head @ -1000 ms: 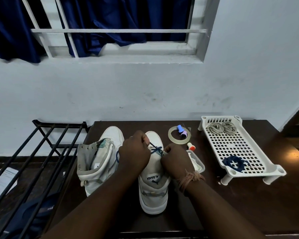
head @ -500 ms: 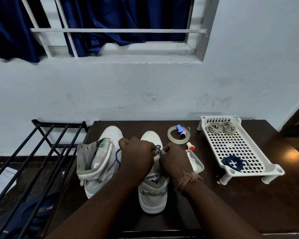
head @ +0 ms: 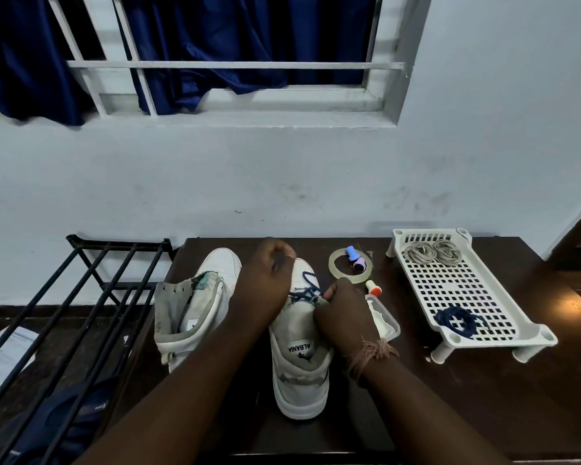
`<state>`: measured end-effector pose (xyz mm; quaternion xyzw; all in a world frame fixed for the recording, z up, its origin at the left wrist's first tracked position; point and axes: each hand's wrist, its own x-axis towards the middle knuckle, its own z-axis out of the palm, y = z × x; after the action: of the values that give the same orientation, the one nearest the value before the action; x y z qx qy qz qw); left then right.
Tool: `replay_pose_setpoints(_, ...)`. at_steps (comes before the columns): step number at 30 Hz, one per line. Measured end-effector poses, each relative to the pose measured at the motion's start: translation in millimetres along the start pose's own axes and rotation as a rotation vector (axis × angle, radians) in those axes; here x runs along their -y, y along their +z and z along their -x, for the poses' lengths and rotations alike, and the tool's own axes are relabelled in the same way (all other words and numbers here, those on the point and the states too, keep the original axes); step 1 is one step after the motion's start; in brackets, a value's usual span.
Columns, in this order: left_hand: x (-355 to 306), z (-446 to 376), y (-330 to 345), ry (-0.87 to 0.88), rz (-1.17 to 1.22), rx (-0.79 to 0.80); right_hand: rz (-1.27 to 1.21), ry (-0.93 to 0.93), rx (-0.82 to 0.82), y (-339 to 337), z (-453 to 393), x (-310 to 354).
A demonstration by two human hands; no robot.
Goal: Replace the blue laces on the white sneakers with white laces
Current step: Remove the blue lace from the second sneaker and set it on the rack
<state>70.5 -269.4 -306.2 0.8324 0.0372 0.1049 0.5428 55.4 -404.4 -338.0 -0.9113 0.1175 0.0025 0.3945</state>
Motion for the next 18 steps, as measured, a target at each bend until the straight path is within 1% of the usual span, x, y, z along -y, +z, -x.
replay_pose_setpoints(2, 7.6, 5.2, 0.5, 0.114, -0.531, 0.084, 0.020, -0.013, -0.005, 0.3, -0.7, -0.2)
replay_pose_setpoints(3, 12.2, 7.1, 1.3, 0.155, -0.758, 0.130, 0.033, -0.020, -0.005, 0.1, -0.7, 0.5)
replay_pose_setpoints(4, 14.4, 8.8, 2.0, 0.190, -0.894, 0.151, 0.043, -0.024, -0.004, -0.1, -0.9, 0.7)
replay_pose_setpoints(5, 15.2, 9.6, 2.0, 0.215, -0.973, 0.152, 0.049, -0.024, -0.001, -0.4, -0.8, 1.0)
replay_pose_setpoints(8, 11.2, 10.9, 0.8, 0.273, -1.053, 0.091, 0.047, -0.021, 0.006, -1.0, -1.4, 1.1)
replay_pose_setpoints(10, 10.0, 10.9, -0.3, 0.276, -0.998, 0.047, 0.042, -0.021, 0.005, -0.8, -1.4, 0.7)
replay_pose_setpoints(12, 9.2, 8.7, -3.7, 0.233, -0.927, 0.068, 0.044, -0.024, 0.001, -0.4, -1.3, 0.5)
replay_pose_setpoints(14, 8.8, 6.1, -7.6, 0.183, -0.952, 0.139, 0.047, -0.021, 0.002, 0.0, -1.1, 0.9)
replay_pose_setpoints(16, 8.1, 5.8, -7.3, 0.211, -1.046, 0.150, 0.054, -0.028, 0.004, 0.4, -1.8, 0.8)
replay_pose_setpoints(18, 7.0, 8.8, -4.1, 0.260, -1.088, 0.099, 0.061, -0.026, 0.009, 0.8, -2.7, 1.2)
